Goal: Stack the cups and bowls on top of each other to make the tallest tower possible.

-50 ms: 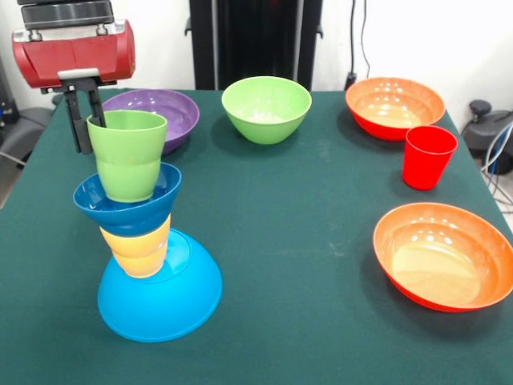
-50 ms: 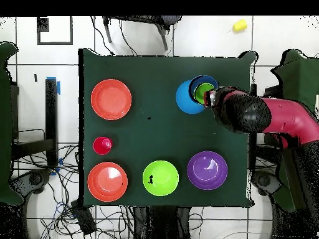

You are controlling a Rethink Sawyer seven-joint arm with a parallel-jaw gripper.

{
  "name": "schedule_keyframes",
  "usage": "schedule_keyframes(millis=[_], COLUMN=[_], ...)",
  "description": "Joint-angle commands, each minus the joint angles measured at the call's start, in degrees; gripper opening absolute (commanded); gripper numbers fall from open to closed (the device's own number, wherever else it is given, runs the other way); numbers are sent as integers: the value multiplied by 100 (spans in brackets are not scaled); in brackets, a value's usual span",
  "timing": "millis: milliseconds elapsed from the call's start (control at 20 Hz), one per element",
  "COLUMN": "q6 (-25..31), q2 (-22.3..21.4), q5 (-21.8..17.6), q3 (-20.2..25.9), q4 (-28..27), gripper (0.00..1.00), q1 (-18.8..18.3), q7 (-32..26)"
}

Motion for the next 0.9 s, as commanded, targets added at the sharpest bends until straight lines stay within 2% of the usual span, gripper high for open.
schedule_keyframes(millis=[50, 900], q6=[-150, -622], q2=[212, 314], q5=[-388, -529], q3=[133, 300], q4=[340, 585], gripper=[0, 0], q1=[-12, -185], q7=[-891, -856])
